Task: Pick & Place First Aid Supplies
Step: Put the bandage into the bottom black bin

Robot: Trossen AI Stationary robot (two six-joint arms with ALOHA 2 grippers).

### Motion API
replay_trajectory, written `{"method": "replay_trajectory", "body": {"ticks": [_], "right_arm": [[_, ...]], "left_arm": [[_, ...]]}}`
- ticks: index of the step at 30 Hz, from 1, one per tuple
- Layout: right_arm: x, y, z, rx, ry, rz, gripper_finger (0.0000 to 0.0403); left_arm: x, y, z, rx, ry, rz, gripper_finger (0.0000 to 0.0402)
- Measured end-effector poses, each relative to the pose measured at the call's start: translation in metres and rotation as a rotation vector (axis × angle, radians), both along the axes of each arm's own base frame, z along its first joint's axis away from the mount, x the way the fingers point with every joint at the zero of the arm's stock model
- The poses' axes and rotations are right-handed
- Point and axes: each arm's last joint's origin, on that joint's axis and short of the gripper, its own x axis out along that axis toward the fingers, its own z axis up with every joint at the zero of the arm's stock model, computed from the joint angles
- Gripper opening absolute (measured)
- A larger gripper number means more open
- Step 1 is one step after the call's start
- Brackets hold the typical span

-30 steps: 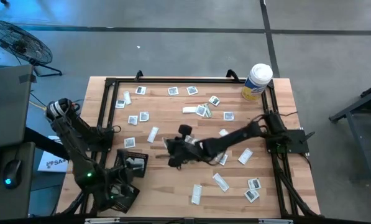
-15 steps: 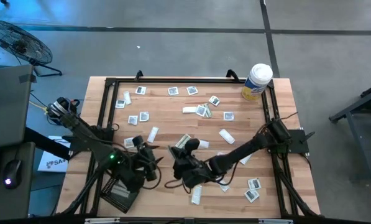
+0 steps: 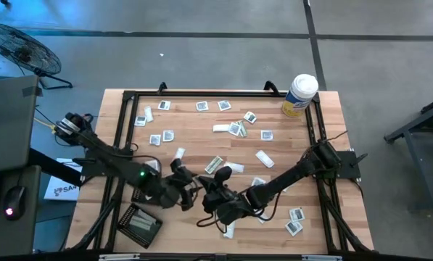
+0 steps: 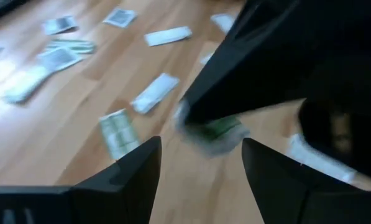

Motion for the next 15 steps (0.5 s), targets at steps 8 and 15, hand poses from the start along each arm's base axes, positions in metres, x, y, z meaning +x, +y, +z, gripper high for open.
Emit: {"method": "replay_trajectory", "body": {"ticks": [8,15], "right_arm": [[0.0018,-0.0041,-0.0002,-0.007,0.007,-0.008,0.0001],[0.0034,-0.0026,0.0019,0.017,-0.01,0.034,0.0001]], "left_arm": [[0.0005,-0.0016,0.0024,-0.038,0.007,-0.108,0.022],[0.0042,0.004,0.0043,-0.022,-0.039,-0.019,0.022]]}}
